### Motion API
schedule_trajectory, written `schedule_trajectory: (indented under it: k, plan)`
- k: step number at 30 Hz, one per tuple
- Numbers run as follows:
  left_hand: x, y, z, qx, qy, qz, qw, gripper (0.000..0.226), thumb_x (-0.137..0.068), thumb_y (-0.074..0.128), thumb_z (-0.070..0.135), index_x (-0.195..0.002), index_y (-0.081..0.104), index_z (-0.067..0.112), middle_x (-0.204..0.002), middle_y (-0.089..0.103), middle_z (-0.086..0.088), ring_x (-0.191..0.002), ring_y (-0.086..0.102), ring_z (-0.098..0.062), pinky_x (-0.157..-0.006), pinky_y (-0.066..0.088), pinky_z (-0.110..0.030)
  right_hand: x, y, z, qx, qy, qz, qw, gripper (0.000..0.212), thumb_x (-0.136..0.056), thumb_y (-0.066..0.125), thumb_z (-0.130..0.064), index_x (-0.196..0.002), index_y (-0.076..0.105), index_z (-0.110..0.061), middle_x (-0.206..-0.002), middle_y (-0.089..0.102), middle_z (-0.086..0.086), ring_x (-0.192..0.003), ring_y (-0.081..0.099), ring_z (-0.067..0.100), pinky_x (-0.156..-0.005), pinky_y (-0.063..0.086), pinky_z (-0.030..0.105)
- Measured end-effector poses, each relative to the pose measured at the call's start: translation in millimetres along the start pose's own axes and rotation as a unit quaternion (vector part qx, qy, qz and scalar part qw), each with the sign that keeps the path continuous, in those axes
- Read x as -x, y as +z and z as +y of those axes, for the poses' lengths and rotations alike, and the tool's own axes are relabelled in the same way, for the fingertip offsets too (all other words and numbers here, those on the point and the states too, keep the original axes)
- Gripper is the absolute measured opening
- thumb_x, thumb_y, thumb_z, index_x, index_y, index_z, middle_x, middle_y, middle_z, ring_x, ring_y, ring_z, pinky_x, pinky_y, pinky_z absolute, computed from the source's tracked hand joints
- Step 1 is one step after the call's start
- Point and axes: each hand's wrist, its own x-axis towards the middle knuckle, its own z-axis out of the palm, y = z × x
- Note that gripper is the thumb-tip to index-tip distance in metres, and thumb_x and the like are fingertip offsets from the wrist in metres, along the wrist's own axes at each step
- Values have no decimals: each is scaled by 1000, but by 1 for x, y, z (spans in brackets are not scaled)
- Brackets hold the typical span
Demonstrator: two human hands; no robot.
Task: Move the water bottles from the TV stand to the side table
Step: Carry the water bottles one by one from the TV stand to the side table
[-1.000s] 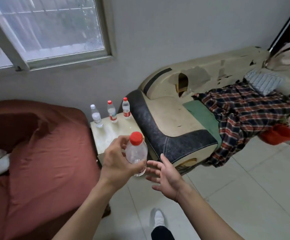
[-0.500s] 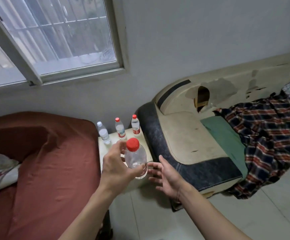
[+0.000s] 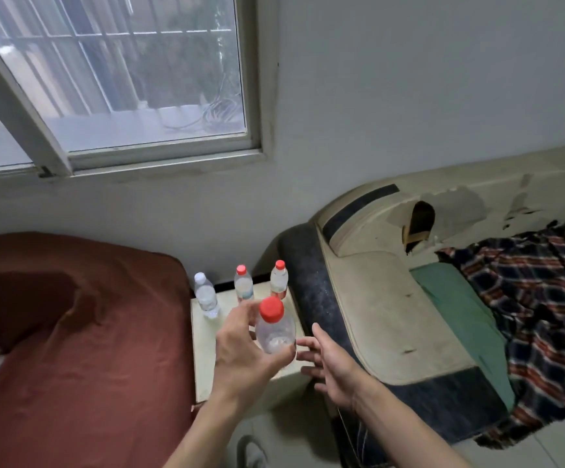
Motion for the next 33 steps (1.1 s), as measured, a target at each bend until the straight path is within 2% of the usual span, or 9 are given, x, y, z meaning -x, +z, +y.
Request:
schedule_trajectory:
  k: [3, 11, 22, 27, 30, 31, 33]
  plan:
    - [-32, -7, -24, 12, -4, 1, 1000, 51, -60, 86, 31, -105, 61, 32, -95, 67, 14, -89, 65, -8, -73, 56, -34, -24, 18, -25, 19, 13, 17, 1000, 62, -93, 28, -70, -127, 58, -27, -129, 60, 2, -126, 46, 28, -114, 21, 51]
    - [-87, -24, -66, 17, -32, 13, 999, 52, -60, 88, 24, -104, 60, 32, -95, 63, 15, -89, 63, -6, -71, 53, -25, -75, 40, -70, 20, 15, 23, 999, 60, -94, 27, -69, -127, 55, -28, -133, 59, 5, -132, 42, 32, -115, 17, 55]
    - [-118, -7, -105, 3, -126, 29, 992, 46, -60, 88, 25, -97, 61, 32, -90, 67, 13, -84, 65, -9, -69, 56, -36, -124, 27, -103, 86, 22, 45, 995, 55, -97, 29, -65, -121, 61, -27, -123, 61, 0, -123, 48, 25, -115, 25, 50]
    - [-134, 10, -118, 1, -176, 39, 984, 49, -57, 91, 27, -95, 60, 34, -89, 66, 17, -81, 64, -8, -68, 57, -37, -139, 16, -130, 181, -31, 41, 982, 49, -101, 28, -55, -127, 57, -24, -121, 58, -5, -108, 52, 7, -92, 34, 27]
    - [-143, 20, -129, -15, -180, 34, 983, 50, -58, 92, 27, -94, 58, 34, -90, 64, 15, -83, 62, -9, -70, 55, -36, -150, 9, -144, 247, -69, 27, 966, 33, -103, 31, -48, -108, 59, -32, -102, 61, -16, -93, 54, -6, -74, 40, 17]
    - [-146, 23, -132, -21, -184, 33, 982, 51, -57, 92, 28, -93, 57, 34, -90, 63, 14, -83, 62, -9, -70, 54, -35, -154, 8, -148, 269, -83, 26, 959, 31, -103, 32, -48, -104, 59, -33, -102, 62, -16, -94, 56, -6, -76, 42, 18]
    - [-154, 32, -143, -26, -202, 38, 978, 51, -56, 92, 27, -91, 56, 33, -90, 63, 13, -82, 62, -9, -70, 54, -35, -168, 4, -151, 322, -110, 29, 940, 39, -98, 32, -58, -109, 61, -33, -110, 64, -13, -102, 58, 1, -91, 47, 32]
